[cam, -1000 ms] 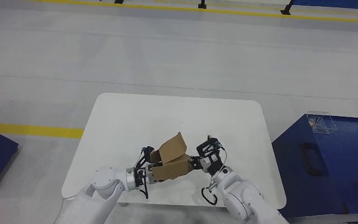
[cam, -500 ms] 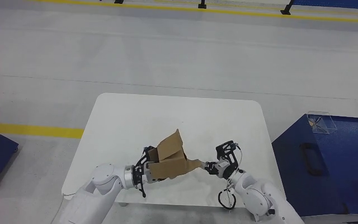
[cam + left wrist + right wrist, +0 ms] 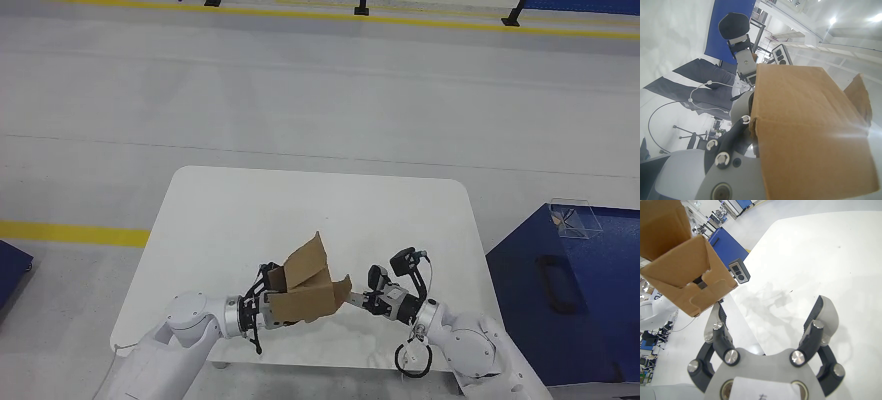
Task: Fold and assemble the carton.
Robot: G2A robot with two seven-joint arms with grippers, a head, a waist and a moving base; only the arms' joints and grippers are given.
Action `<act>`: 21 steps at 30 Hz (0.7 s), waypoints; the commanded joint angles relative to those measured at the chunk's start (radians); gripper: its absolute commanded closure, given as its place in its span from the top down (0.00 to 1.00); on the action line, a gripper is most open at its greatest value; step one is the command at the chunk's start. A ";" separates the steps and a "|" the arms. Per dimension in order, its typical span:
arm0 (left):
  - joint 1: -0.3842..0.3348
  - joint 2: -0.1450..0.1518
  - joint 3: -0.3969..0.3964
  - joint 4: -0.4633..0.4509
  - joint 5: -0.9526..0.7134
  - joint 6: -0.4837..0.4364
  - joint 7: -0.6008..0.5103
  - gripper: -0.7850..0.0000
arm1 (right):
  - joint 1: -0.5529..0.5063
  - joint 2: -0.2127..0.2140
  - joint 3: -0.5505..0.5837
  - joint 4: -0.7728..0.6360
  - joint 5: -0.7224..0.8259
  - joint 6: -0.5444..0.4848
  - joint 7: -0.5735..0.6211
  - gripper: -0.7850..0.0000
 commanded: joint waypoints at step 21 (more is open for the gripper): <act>0.016 0.004 0.005 -0.028 0.045 0.005 0.012 0.00 | 0.007 0.005 0.005 -0.051 0.000 0.011 0.003 1.00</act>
